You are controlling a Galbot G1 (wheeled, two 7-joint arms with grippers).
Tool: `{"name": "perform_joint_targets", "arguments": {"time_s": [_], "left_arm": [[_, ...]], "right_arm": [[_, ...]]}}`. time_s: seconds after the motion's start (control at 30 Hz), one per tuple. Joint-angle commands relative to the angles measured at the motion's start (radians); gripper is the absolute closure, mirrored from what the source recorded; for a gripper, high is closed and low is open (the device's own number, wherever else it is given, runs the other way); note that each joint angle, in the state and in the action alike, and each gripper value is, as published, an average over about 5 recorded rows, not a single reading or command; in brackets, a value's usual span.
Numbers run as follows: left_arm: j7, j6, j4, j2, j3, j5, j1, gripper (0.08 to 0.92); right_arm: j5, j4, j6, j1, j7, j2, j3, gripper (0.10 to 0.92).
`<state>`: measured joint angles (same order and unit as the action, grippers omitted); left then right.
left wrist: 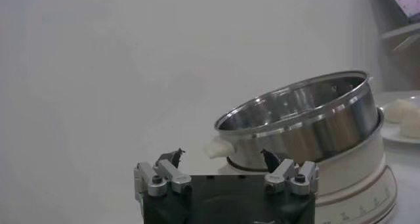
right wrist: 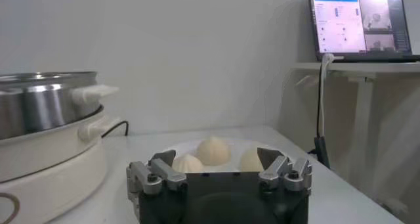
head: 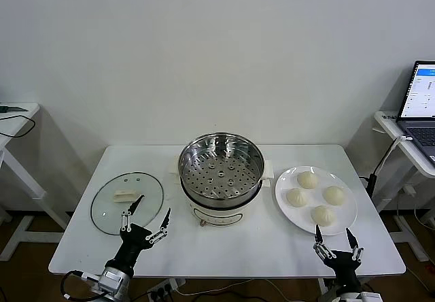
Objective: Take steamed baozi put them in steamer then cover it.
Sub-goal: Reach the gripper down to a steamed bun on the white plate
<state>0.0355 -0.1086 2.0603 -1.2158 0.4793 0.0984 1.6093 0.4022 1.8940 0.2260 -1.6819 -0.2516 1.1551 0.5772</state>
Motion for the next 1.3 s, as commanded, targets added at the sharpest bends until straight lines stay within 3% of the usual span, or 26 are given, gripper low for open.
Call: {"name": "perform_joint_targets", "arguments": {"time_s": [0.03, 0.27, 0.47, 0.7, 0.97, 1.3], "left_arm": [[-0.001, -0.004, 0.010, -0.006, 0.004, 0.001, 0.007, 0.177], [-0.001, -0.005, 0.016, -0.019, 0.008, 0.004, 0.012, 0.177], [-0.001, -0.005, 0.023, -0.025, 0.015, 0.004, 0.015, 0.177], [-0.001, -0.006, 0.021, -0.026, 0.023, 0.003, 0.016, 0.177], [-0.001, -0.012, 0.023, -0.030, 0.020, 0.003, 0.015, 0.177], [-0.004, -0.010, 0.020, -0.037, 0.022, 0.000, 0.016, 0.177]], "right_arm": [[0.018, -0.027, -0.084, 0.151, -0.047, -0.070, 0.010, 0.203], [0.136, -0.214, -0.192, 0.517, -0.054, -0.235, -0.074, 0.203], [0.301, -0.449, -0.228, 0.859, 0.027, -0.338, -0.279, 0.203], [0.367, -0.700, -0.302, 1.188, 0.325, -0.432, -0.585, 0.203], [0.189, -0.889, -0.315, 1.490, 0.854, -0.507, -0.940, 0.203], [-0.241, -1.177, -0.178, 1.749, 1.332, -0.392, -1.171, 0.203]]}}
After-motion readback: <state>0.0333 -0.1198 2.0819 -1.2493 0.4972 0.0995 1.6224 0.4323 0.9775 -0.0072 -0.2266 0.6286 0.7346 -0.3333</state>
